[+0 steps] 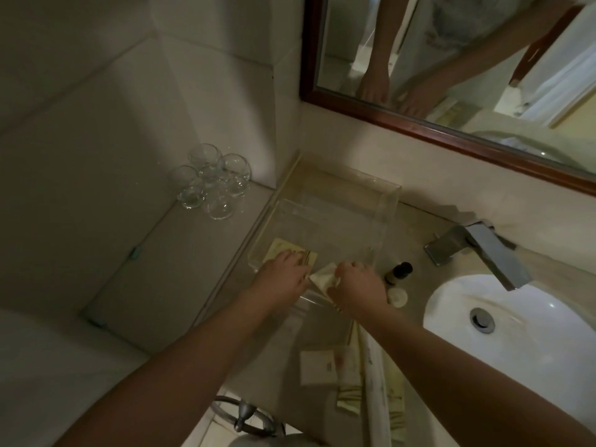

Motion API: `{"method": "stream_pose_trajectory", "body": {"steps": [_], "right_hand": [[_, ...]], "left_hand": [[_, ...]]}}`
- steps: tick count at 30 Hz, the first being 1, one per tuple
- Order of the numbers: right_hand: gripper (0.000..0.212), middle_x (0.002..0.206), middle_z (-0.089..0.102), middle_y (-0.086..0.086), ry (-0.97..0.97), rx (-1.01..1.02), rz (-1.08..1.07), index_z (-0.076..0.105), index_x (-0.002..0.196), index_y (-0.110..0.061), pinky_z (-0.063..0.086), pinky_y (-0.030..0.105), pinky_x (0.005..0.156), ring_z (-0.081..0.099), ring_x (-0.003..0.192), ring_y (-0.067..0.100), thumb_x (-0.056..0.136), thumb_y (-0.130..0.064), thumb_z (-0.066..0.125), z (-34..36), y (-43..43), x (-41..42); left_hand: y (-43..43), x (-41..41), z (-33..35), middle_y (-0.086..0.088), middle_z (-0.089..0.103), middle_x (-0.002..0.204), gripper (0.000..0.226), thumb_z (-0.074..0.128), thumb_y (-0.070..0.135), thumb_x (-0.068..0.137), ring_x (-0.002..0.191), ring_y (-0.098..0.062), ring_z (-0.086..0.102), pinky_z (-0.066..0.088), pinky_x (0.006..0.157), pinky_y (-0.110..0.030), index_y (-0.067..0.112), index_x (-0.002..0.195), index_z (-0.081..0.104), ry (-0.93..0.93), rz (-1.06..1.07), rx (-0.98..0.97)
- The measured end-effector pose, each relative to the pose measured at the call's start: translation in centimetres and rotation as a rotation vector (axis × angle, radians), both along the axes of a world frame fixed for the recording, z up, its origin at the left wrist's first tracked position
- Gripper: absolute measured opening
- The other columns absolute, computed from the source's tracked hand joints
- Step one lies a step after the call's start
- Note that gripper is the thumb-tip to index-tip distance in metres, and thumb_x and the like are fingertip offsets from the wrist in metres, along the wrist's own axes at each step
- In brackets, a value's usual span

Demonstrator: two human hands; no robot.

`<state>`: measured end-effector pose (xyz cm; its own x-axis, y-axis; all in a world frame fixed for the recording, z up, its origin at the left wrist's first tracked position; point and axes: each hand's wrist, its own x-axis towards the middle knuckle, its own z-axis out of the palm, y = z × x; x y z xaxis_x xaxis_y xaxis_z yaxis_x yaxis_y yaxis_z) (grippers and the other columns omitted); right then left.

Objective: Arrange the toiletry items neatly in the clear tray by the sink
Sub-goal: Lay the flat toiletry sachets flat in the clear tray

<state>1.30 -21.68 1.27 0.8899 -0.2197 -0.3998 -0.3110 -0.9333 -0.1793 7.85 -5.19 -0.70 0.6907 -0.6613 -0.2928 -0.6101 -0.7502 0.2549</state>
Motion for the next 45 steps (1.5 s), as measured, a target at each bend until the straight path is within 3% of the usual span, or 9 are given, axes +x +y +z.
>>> {"method": "stream_pose_trajectory", "body": {"steps": [7, 19, 22, 25, 29, 32, 34, 38, 45], "right_hand": [[0.039, 0.123, 0.053, 0.004, -0.078, 0.050, 0.107, 0.058, 0.118, -0.022, 0.043, 0.034, 0.094, 0.049, 0.115, 0.025, 0.083, -0.006, 0.061, -0.9, 0.0, 1.2], [0.038, 0.126, 0.054, -0.002, -0.175, 0.116, 0.164, 0.059, 0.120, -0.024, 0.040, 0.032, 0.098, 0.044, 0.118, 0.023, 0.084, -0.015, 0.064, -2.1, -0.1, 1.3], [0.038, 0.131, 0.053, -0.001, -0.209, 0.137, 0.151, 0.059, 0.123, -0.024, 0.040, 0.033, 0.100, 0.045, 0.120, 0.023, 0.085, -0.018, 0.065, -1.6, -0.3, 0.8], [0.033, 0.131, 0.052, -0.001, -0.287, 0.212, 0.044, 0.058, 0.121, -0.024, 0.040, 0.033, 0.102, 0.045, 0.123, 0.021, 0.088, -0.023, 0.064, -0.3, -0.9, -0.7], [0.018, 0.111, 0.057, -0.008, -0.364, 0.274, -0.176, 0.059, 0.108, -0.029, 0.056, 0.032, 0.083, 0.058, 0.101, 0.011, 0.090, -0.030, 0.062, 1.3, -2.2, -4.8], [0.004, 0.082, 0.058, -0.014, -0.394, 0.298, -0.292, 0.055, 0.091, -0.033, 0.048, 0.022, 0.061, 0.057, 0.070, 0.002, 0.092, -0.032, 0.059, 1.5, -3.3, -9.0], [0.005, 0.073, 0.058, -0.013, -0.361, 0.311, -0.367, 0.055, 0.089, -0.032, 0.043, 0.020, 0.058, 0.056, 0.065, 0.002, 0.091, -0.032, 0.060, 1.0, -4.0, -11.7], [0.018, 0.085, 0.062, -0.010, -0.195, 0.288, -0.473, 0.060, 0.105, -0.025, 0.051, 0.027, 0.067, 0.061, 0.075, 0.009, 0.089, -0.033, 0.061, -0.9, -5.2, -16.0], [0.040, 0.113, 0.055, 0.001, -0.092, 0.219, -0.384, 0.053, 0.121, -0.021, 0.049, 0.031, 0.077, 0.060, 0.096, 0.020, 0.085, -0.033, 0.065, -1.5, -5.8, -17.8]], "left_hand": [[1.0, -0.1, -0.3, -0.005, 0.027, 0.156, 0.049, 0.036, 0.044, 0.096, 0.141, -0.027, 0.023, 0.033, 0.109, -0.043, 0.019, 0.138, 0.045, -0.002, 0.012, 0.029], [1.3, -0.6, -0.6, -0.003, 0.021, 0.159, 0.051, 0.036, 0.044, 0.096, 0.145, -0.026, 0.016, 0.024, 0.113, -0.044, 0.022, 0.142, 0.037, 0.022, 0.030, 0.003], [1.5, -0.6, -0.6, -0.005, 0.028, 0.156, 0.051, 0.042, 0.042, 0.094, 0.142, -0.028, 0.022, 0.025, 0.114, -0.042, 0.022, 0.140, 0.041, 0.008, 0.051, -0.062], [1.5, -1.5, 0.0, -0.007, 0.054, 0.135, 0.044, 0.049, 0.033, 0.086, 0.124, -0.027, 0.044, 0.037, 0.106, -0.038, 0.018, 0.127, 0.056, -0.109, 0.131, -0.235], [1.1, -5.2, 0.8, -0.002, 0.061, 0.100, 0.022, 0.051, 0.025, 0.083, 0.090, -0.021, 0.056, 0.051, 0.075, -0.036, 0.018, 0.100, 0.064, -0.096, 0.212, -0.429], [-0.2, -8.6, 0.8, 0.004, 0.058, 0.090, 0.008, 0.056, 0.023, 0.085, 0.080, -0.015, 0.055, 0.050, 0.066, -0.032, 0.022, 0.091, 0.061, 0.066, 0.242, -0.478], [-1.3, -10.8, 0.6, 0.009, 0.056, 0.088, 0.005, 0.056, 0.025, 0.086, 0.079, -0.010, 0.053, 0.048, 0.065, -0.027, 0.025, 0.090, 0.059, 0.152, 0.251, -0.465], [-2.8, -13.9, -0.2, 0.008, 0.057, 0.097, 0.015, 0.057, 0.027, 0.085, 0.091, -0.010, 0.053, 0.047, 0.074, -0.027, 0.025, 0.099, 0.060, 0.238, 0.266, -0.367], [-4.2, -16.1, 0.3, 0.001, 0.055, 0.121, 0.048, 0.061, 0.042, 0.078, 0.113, -0.018, 0.046, 0.042, 0.094, -0.035, 0.024, 0.121, 0.055, 0.133, 0.320, -0.184]]}}
